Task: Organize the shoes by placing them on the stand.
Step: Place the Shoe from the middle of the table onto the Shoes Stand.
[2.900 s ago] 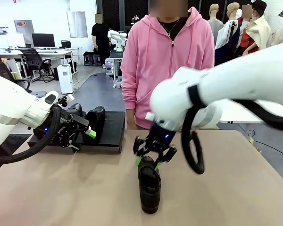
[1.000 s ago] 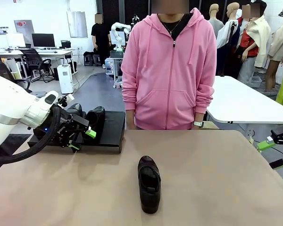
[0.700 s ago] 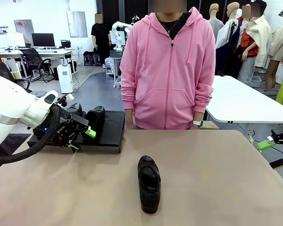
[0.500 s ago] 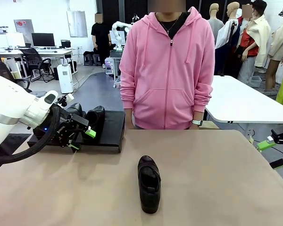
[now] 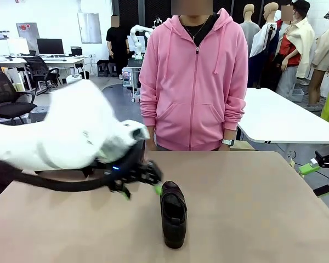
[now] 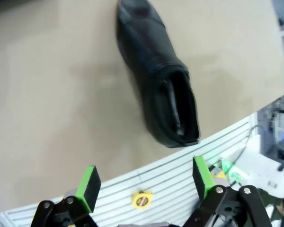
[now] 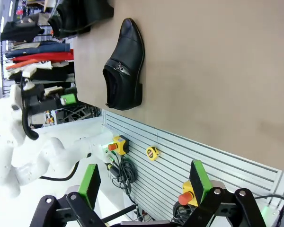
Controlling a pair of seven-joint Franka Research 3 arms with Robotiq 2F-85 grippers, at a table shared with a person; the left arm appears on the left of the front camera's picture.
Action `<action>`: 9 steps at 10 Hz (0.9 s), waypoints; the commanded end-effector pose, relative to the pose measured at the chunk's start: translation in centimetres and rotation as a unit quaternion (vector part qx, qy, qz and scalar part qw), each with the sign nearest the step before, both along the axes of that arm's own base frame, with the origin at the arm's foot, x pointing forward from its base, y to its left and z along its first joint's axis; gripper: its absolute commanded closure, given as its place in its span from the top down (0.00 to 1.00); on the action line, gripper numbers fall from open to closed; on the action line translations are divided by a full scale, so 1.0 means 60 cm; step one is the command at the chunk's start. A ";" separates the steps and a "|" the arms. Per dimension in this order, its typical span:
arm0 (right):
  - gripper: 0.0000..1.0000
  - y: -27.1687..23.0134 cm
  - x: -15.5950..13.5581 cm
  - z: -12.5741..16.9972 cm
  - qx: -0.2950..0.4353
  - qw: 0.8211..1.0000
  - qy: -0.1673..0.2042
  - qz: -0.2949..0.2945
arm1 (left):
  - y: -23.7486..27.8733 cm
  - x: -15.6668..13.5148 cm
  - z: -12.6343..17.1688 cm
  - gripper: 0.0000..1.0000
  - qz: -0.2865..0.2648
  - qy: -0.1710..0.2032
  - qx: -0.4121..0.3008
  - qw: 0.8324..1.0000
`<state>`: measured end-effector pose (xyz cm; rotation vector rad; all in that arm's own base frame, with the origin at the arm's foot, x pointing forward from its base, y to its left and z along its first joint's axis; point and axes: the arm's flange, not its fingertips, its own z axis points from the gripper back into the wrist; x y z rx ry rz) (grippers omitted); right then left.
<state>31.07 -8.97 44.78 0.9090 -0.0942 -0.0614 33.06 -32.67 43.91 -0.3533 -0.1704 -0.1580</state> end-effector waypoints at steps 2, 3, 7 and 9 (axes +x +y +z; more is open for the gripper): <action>1.00 -0.001 0.001 0.008 0.004 1.000 0.007 -0.005 | -0.117 0.046 -0.007 1.00 0.029 0.014 0.126 0.992; 1.00 -0.001 0.001 0.008 0.004 1.000 0.007 -0.005 | -0.138 0.047 -0.012 1.00 0.034 0.014 0.137 0.990; 1.00 -0.001 0.001 0.008 0.004 1.000 0.007 -0.005 | -0.162 0.066 -0.046 1.00 0.064 0.032 0.128 0.989; 1.00 -0.001 0.001 0.008 0.004 1.000 0.007 -0.005 | -0.144 0.087 -0.077 1.00 0.083 0.050 0.134 0.986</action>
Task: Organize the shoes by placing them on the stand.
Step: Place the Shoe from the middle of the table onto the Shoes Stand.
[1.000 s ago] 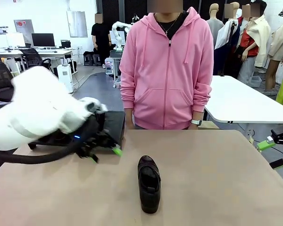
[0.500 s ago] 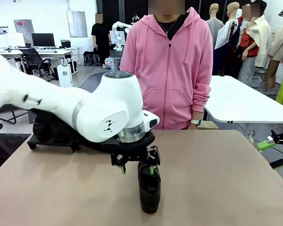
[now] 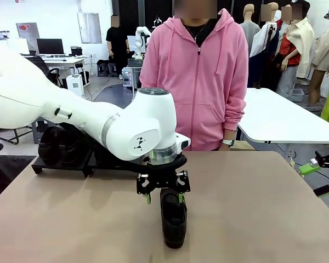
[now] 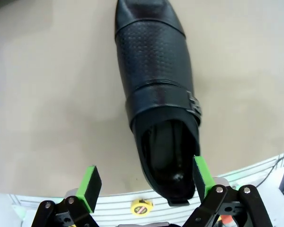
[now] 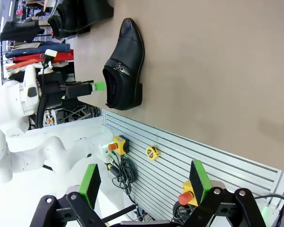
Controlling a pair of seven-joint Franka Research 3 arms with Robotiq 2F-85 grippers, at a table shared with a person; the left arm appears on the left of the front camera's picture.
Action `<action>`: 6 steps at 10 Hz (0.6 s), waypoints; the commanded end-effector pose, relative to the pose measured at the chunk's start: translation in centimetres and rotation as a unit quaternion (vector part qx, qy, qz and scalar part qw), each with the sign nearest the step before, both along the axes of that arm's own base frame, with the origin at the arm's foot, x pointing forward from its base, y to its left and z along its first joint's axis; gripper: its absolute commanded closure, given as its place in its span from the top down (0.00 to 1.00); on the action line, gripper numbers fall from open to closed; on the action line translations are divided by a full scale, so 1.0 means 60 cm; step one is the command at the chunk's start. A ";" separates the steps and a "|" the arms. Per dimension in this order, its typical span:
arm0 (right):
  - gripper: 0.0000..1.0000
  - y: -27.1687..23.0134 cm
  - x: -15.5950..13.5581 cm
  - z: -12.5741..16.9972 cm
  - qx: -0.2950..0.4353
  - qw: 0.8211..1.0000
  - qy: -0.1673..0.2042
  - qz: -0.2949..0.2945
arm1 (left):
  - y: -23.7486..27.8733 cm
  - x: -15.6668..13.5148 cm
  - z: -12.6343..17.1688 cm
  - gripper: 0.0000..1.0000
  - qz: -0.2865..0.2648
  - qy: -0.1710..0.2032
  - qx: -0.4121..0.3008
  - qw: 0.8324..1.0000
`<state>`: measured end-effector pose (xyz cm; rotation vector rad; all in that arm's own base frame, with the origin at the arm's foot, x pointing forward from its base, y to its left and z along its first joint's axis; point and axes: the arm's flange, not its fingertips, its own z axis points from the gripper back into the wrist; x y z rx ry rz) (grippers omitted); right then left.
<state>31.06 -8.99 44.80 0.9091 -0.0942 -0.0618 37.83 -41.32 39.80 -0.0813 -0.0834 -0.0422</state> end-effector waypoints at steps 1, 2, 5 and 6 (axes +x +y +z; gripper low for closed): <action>1.00 -0.001 0.001 0.008 0.004 1.000 0.007 -0.005 | 0.008 0.014 -0.031 1.00 0.036 0.021 0.006 0.999; 1.00 -0.001 0.001 0.008 0.004 1.000 0.007 -0.005 | 0.015 0.016 -0.043 1.00 0.043 0.028 0.003 0.999; 1.00 -0.001 0.001 0.008 0.004 1.000 0.007 -0.005 | 0.033 0.038 -0.072 0.41 0.056 0.037 -0.004 0.998; 1.00 -0.001 0.001 0.008 0.004 1.000 0.007 -0.005 | 0.037 0.039 -0.073 0.00 0.055 0.036 -0.007 0.998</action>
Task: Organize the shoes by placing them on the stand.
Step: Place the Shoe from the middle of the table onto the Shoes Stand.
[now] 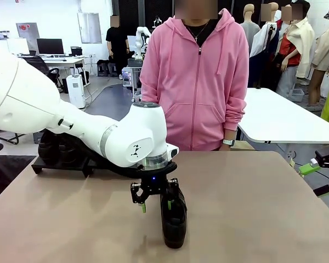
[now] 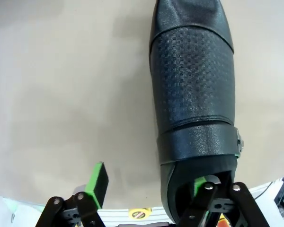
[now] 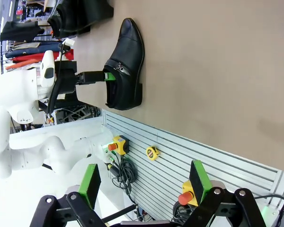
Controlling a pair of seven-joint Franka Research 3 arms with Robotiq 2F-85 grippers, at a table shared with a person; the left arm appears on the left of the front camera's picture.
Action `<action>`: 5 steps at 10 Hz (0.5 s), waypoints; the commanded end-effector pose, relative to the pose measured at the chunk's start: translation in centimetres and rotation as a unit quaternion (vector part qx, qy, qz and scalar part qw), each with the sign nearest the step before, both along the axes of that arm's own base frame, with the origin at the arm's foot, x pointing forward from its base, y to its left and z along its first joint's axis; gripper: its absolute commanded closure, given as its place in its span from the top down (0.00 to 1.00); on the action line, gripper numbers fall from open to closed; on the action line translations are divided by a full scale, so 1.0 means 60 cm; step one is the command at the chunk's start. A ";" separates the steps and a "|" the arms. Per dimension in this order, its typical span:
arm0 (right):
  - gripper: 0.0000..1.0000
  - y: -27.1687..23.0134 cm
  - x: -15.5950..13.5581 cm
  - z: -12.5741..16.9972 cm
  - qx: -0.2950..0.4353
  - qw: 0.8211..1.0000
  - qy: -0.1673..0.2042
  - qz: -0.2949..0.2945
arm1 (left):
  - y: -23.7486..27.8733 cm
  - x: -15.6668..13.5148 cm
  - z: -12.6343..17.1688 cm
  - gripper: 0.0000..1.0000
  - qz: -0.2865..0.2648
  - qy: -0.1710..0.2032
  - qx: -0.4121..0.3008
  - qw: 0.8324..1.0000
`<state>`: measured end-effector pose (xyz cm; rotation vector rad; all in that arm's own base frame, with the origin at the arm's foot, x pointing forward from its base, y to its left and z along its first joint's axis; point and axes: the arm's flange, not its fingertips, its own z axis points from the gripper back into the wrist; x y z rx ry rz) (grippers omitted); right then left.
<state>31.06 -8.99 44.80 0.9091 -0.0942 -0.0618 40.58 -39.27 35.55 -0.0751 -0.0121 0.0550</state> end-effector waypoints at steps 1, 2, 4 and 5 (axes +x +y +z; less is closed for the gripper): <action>1.00 -0.001 0.001 0.008 0.004 1.000 0.007 -0.005 | 0.002 -0.007 -0.003 0.00 0.010 -0.004 -0.011 1.000; 1.00 -0.001 0.001 0.008 0.004 1.000 0.007 -0.005 | 0.005 -0.006 -0.003 0.00 0.011 -0.006 -0.013 1.000; 1.00 -0.001 0.001 0.008 0.004 1.000 0.007 -0.005 | 0.010 -0.002 -0.010 0.00 0.019 -0.006 -0.015 1.000; 1.00 -0.001 0.001 0.008 0.004 1.000 0.007 -0.005 | 0.009 0.002 -0.012 0.00 0.022 -0.006 -0.014 1.000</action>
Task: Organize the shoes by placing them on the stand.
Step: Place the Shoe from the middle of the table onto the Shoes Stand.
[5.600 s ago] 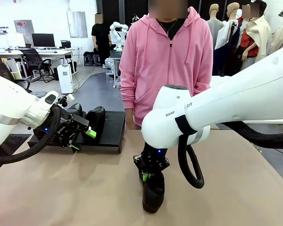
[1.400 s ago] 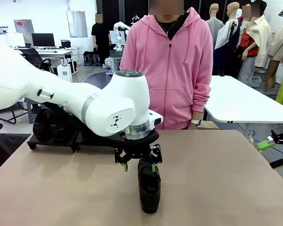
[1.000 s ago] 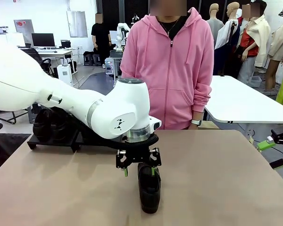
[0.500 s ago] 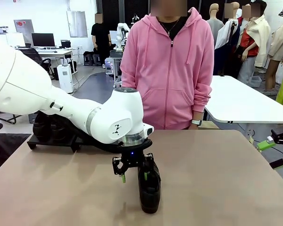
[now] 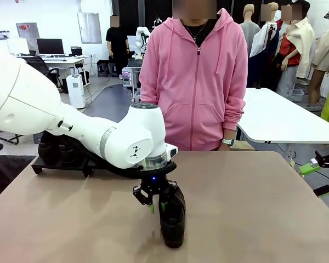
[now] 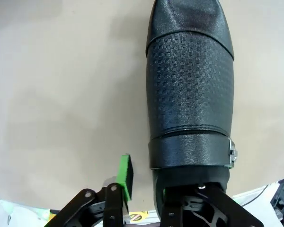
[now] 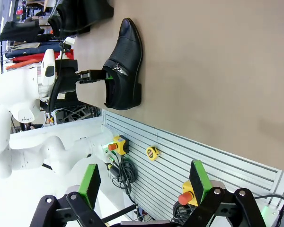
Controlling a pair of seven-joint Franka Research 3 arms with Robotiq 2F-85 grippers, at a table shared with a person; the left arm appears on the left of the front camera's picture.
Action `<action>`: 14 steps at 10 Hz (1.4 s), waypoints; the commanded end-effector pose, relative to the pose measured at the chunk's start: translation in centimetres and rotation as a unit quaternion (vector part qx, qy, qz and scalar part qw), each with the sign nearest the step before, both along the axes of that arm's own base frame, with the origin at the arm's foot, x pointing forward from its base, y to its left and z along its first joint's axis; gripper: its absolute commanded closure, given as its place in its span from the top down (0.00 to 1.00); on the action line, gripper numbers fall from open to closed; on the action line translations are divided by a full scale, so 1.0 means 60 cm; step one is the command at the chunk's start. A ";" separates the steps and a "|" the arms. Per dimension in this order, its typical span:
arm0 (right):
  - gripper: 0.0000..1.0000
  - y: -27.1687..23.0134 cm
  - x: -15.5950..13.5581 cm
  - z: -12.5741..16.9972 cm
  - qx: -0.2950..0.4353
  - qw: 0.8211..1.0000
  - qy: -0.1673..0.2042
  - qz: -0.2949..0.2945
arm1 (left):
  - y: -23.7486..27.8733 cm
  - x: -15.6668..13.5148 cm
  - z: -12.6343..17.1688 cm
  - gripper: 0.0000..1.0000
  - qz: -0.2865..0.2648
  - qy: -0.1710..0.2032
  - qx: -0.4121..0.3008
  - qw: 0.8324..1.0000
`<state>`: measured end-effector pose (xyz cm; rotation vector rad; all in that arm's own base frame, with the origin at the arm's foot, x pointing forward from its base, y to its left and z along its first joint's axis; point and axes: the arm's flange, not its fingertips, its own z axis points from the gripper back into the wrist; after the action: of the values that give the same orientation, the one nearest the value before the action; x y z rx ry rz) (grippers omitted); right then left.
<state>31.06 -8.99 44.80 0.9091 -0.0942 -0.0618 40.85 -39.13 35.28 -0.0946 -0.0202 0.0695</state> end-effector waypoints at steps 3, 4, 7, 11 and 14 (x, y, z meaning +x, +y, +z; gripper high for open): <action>1.00 -0.001 0.001 0.008 0.004 1.000 0.007 -0.005 | -0.011 0.005 -0.011 0.00 0.018 0.001 -0.002 1.000; 1.00 -0.001 0.001 0.008 0.004 1.000 0.007 -0.005 | -0.019 0.004 -0.008 0.00 0.016 -0.004 -0.007 1.000; 1.00 -0.001 0.001 0.008 0.004 1.000 0.007 -0.005 | -0.021 -0.028 0.047 0.00 -0.005 -0.061 -0.004 0.998; 1.00 -0.001 0.001 0.008 0.004 1.000 0.007 -0.005 | 0.066 -0.081 0.236 0.00 -0.023 -0.199 0.082 0.976; 1.00 -0.001 0.001 0.008 0.004 1.000 0.007 -0.005 | 0.178 -0.113 0.291 0.00 -0.062 -0.290 0.131 0.946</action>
<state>31.06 -9.00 44.78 0.9093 -0.0935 -0.0622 34.89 -30.29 53.69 0.1474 -0.5459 -0.0433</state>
